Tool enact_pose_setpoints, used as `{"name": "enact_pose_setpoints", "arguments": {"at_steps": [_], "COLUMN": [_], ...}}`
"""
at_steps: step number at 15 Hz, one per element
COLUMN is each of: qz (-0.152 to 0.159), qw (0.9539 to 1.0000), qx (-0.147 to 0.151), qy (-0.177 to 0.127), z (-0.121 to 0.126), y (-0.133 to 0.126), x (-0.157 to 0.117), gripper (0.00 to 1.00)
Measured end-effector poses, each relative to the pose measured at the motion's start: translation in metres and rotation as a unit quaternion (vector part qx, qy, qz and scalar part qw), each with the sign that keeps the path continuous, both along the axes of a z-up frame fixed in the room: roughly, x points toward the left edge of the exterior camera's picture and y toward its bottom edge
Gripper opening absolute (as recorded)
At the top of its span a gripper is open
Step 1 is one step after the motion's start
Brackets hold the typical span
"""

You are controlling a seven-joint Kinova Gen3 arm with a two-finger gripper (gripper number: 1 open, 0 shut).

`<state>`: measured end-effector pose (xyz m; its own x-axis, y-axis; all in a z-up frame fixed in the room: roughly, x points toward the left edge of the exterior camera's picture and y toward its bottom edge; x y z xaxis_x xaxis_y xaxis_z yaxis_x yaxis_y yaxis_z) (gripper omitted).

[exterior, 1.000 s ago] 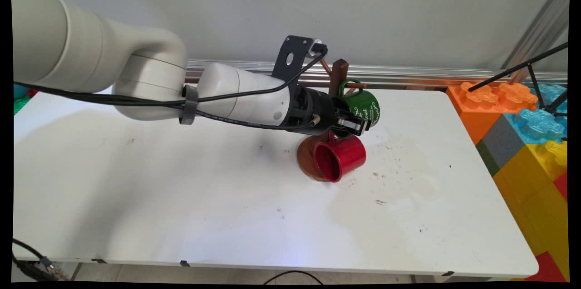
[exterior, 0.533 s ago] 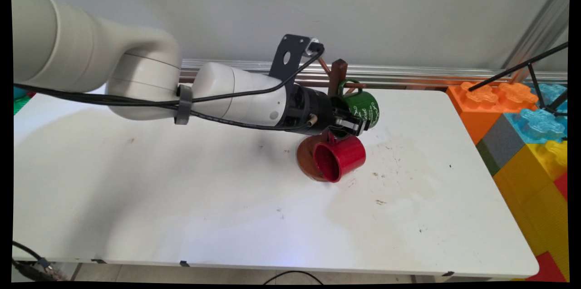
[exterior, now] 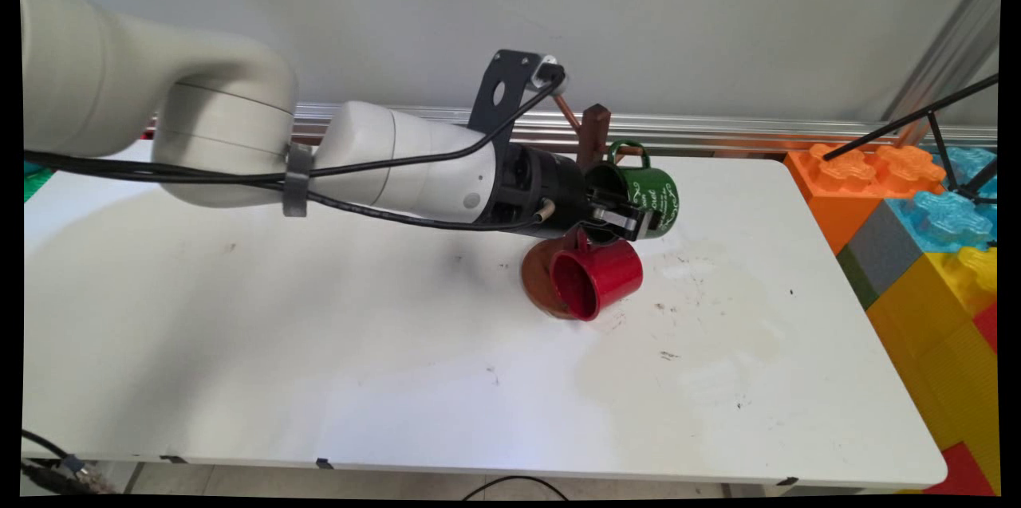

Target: Place the picked object on the table

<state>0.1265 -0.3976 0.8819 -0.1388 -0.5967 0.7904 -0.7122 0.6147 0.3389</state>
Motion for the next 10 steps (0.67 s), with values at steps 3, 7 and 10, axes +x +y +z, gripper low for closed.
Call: {"name": "enact_pose_setpoints", "arguments": {"at_steps": [3, 7, 10], "qz": [-0.010, -0.023, -0.033], "qw": [0.9999, 0.9996, 0.9991], "qx": [-0.004, -0.009, -0.015], "qy": [0.006, 0.016, 0.022], "z": [0.007, 0.019, 0.030], "y": [0.006, 0.011, 0.015], "x": [0.002, 0.005, 0.008], "gripper": [0.00, 0.00, 0.00]}}
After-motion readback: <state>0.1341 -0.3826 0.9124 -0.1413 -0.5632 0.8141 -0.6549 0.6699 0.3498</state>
